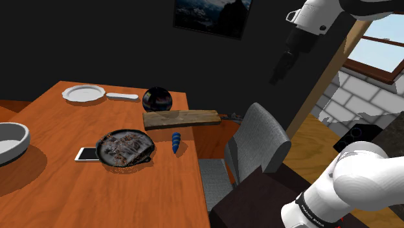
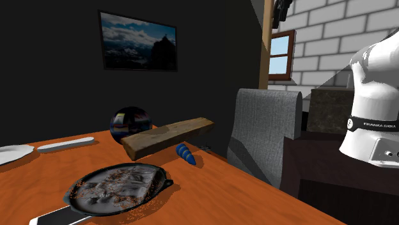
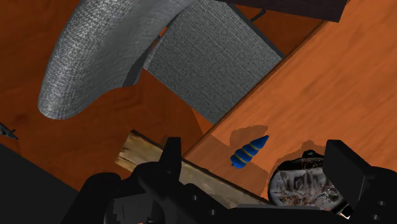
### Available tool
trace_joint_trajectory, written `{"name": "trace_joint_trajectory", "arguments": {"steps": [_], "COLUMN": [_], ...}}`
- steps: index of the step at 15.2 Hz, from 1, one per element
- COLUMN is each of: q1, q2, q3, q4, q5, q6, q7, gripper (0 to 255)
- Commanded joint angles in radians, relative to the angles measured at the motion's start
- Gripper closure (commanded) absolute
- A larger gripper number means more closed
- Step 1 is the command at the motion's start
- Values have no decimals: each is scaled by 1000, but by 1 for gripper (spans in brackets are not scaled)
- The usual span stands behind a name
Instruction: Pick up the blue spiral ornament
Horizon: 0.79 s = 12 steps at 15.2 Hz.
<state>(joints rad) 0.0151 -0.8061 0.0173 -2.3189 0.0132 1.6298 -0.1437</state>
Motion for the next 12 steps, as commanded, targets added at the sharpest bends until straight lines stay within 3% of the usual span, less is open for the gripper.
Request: {"name": "trace_joint_trajectory", "arguments": {"steps": [1, 12], "q1": [0, -23], "q2": [0, 176], "q3": [0, 180], "q4": [0, -186], "q5": [0, 31], "q6": [0, 389], "q7": [0, 262], "gripper": [0, 0]}}
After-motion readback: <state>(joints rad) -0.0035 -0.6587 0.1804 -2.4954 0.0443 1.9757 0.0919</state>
